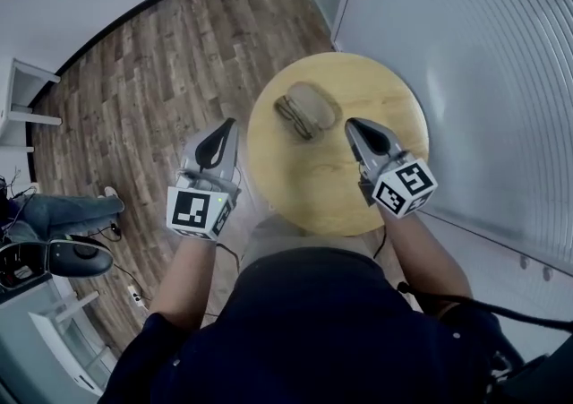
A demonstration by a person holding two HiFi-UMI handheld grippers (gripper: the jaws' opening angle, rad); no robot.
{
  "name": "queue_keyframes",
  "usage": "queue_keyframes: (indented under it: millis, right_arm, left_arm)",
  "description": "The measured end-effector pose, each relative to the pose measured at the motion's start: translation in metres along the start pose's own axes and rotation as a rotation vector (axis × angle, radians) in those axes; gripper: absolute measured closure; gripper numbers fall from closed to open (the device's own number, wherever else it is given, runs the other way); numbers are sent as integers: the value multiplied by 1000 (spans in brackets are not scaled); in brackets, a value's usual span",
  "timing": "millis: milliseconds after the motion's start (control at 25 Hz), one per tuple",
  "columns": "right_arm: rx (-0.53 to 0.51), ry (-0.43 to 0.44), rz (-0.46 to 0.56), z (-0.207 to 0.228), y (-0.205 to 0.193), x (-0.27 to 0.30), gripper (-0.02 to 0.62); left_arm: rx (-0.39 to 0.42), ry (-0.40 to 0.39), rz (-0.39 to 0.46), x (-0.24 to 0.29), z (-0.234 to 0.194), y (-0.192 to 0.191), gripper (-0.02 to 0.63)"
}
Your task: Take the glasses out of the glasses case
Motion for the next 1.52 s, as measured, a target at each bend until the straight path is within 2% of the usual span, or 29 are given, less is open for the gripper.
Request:
queue_keyframes:
  millis: [200, 440, 720, 1120, 1520]
  right_arm:
    - [11, 17, -42, -1, -20, 26, 586]
    - [33, 44, -71, 7, -31, 46, 586]
    - [30, 36, -205, 16, -64, 88, 583]
    - [35, 162, -295, 26, -111, 137, 536]
    - [40, 204, -406, 19, -142, 156, 513]
  left_arm:
    - [-39, 13, -27, 14, -24, -26, 600]
    - [-47, 42, -47, 33, -31, -35, 600]
    - [-71, 71, -62, 46, -54, -37, 600]
    - [-99, 88, -109, 65, -79, -63, 600]
    - [-144, 96, -124, 74, -96, -88, 600]
Point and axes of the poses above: the fingertips, and each gripper's own axes: x forward along the fingers, z to its right, y out of its top, the point moved 10 cm from there along -x, backward along the fingers, and after that the axes turned 14 degrees about -x, right-handed, at the moved point
